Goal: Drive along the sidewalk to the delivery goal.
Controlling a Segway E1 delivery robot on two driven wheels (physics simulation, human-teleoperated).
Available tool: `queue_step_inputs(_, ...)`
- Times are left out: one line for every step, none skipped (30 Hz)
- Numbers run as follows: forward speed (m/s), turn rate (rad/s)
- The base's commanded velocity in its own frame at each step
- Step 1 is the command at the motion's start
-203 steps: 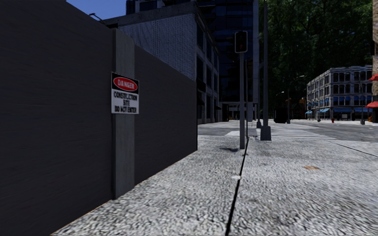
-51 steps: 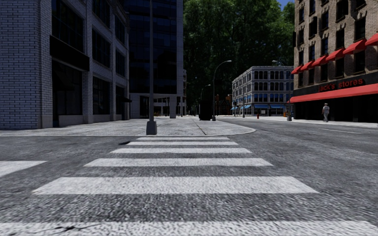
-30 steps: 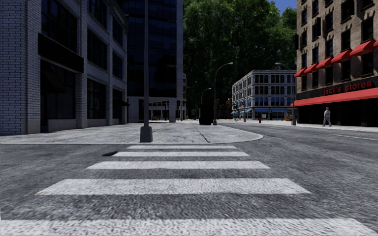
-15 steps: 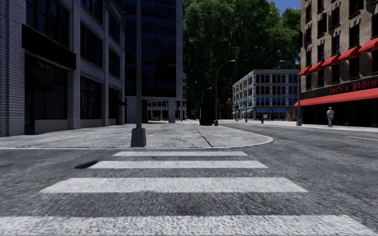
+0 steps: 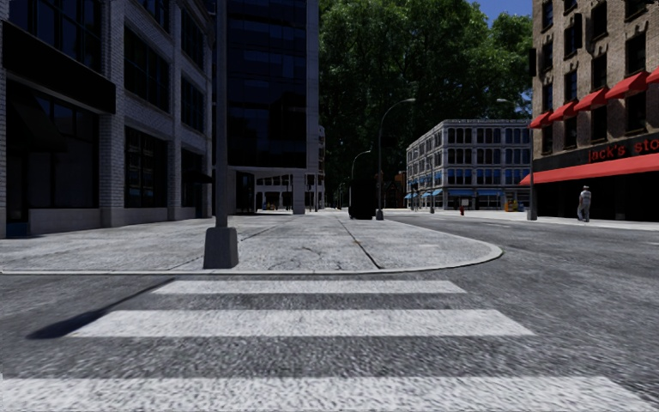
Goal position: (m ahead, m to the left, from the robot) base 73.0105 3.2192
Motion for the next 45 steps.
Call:
queue_step_inputs(2.00,0.00)
queue_step_inputs(2.00,0.00)
queue_step_inputs(2.00,0.00)
queue_step_inputs(2.00,0.00)
queue_step_inputs(2.00,0.00)
queue_step_inputs(2.00,0.00)
queue_step_inputs(2.00,0.00)
queue_step_inputs(2.00,0.00)
queue_step_inputs(2.00,0.00)
queue_step_inputs(2.00,0.00)
queue_step_inputs(2.00,0.00)
queue_step_inputs(2.00,0.00)
queue_step_inputs(2.00,0.07)
queue_step_inputs(2.00,0.10)
queue_step_inputs(2.00,0.13)
queue_step_inputs(2.00,0.13)
queue_step_inputs(2.00,0.14)
queue_step_inputs(2.00,0.16)
queue_step_inputs(2.00,0.16)
queue_step_inputs(2.00,0.18)
queue_step_inputs(2.00,0.21)
queue_step_inputs(2.00,0.25)
queue_step_inputs(2.00,0.25)
queue_step_inputs(2.00,0.28)
queue_step_inputs(2.00,0.29)
queue_step_inputs(2.00,0.29)
queue_step_inputs(2.00,0.29)
queue_step_inputs(2.00,0.29)
queue_step_inputs(2.00,0.29)
queue_step_inputs(2.00,0.29)
queue_step_inputs(2.00,0.29)
queue_step_inputs(2.00,0.29)
queue_step_inputs(2.00,0.31)
queue_step_inputs(2.00,0.31)
queue_step_inputs(2.00,0.31)
queue_step_inputs(2.00,0.31)
queue_step_inputs(2.00,0.31)
queue_step_inputs(2.00,0.31)
queue_step_inputs(2.00,0.31)
queue_step_inputs(2.00,0.32)
queue_step_inputs(2.00,0.32)
queue_step_inputs(2.00,0.32)
queue_step_inputs(2.00,0.32)
queue_step_inputs(2.00,0.32)
queue_step_inputs(2.00,0.32)
